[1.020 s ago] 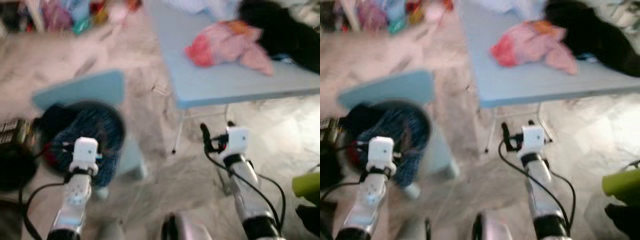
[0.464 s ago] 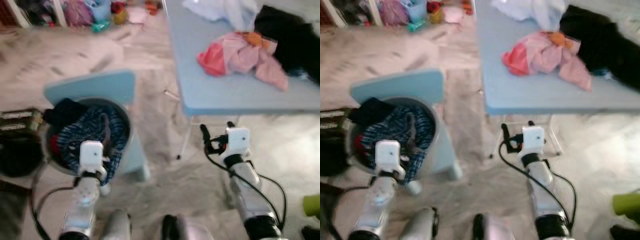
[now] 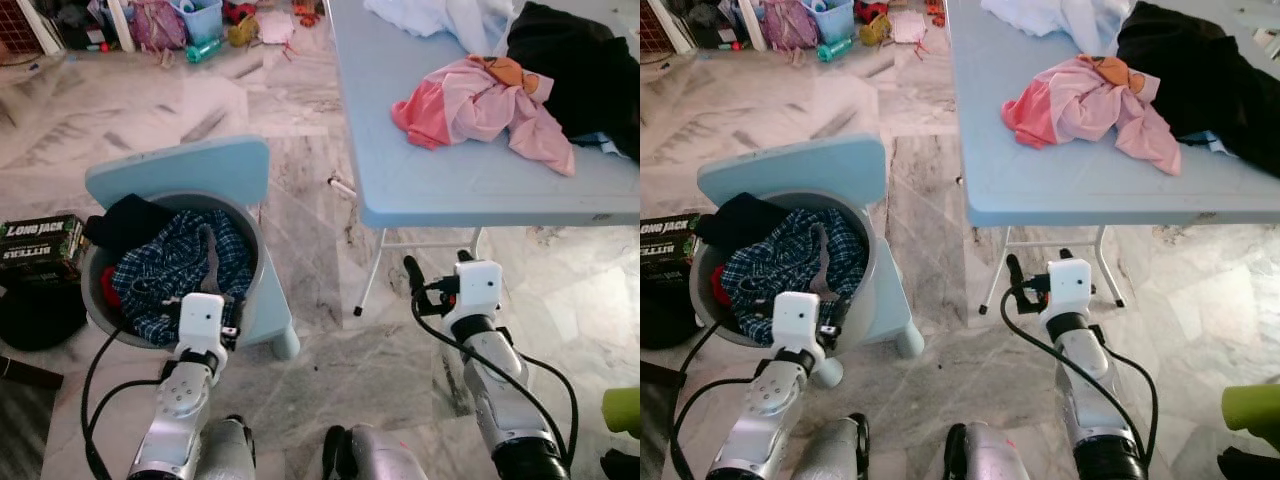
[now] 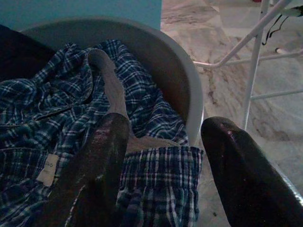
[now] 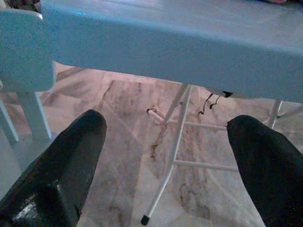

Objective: Hang hanger

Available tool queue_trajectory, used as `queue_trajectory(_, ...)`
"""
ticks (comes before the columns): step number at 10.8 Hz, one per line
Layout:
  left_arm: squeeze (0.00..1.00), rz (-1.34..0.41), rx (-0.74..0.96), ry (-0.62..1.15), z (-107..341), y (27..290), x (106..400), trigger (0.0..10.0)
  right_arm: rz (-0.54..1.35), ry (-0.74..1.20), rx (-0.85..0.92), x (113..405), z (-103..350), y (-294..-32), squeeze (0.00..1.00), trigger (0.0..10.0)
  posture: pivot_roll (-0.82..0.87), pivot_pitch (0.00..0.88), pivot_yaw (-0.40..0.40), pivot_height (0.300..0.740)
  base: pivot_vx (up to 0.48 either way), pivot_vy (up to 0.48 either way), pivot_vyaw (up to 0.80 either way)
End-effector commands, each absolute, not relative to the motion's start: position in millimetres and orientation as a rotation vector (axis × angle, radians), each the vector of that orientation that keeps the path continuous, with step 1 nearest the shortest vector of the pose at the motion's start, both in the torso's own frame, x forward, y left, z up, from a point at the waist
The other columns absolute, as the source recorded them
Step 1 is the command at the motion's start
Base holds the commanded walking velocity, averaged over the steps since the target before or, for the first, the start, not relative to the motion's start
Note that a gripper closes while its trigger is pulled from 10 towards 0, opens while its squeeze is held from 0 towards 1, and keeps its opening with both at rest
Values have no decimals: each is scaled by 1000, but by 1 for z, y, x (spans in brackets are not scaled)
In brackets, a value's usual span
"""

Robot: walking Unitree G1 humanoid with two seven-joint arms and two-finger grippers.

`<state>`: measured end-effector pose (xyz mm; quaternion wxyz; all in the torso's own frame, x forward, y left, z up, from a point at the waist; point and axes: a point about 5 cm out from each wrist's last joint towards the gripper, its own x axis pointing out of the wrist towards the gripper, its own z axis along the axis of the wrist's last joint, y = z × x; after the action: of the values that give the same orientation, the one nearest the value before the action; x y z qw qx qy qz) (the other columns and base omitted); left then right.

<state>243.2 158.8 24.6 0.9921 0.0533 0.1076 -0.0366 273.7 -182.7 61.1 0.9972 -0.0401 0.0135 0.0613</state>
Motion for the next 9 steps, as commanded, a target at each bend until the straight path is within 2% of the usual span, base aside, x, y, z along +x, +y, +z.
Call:
queue_trajectory(1, 0, -82, 107, 238, 21, 157, 239, 10000, 123, 39, -93, 271, 60, -186, 0, 10000, 53, 196, -99, 740, 0, -398, 0)
queue_trajectory(4, 0, -58, 93, 227, 24, 160, 238, 10000, 135, 44, -95, 270, 60, -184, 0, 10000, 54, 202, -100, 740, 0, -349, 0)
queue_trajectory(9, 0, 69, 80, 183, 30, 174, 236, 10000, 154, 63, -91, 269, 56, -181, 0, 10000, 62, 207, -99, 740, 0, 0, 0)
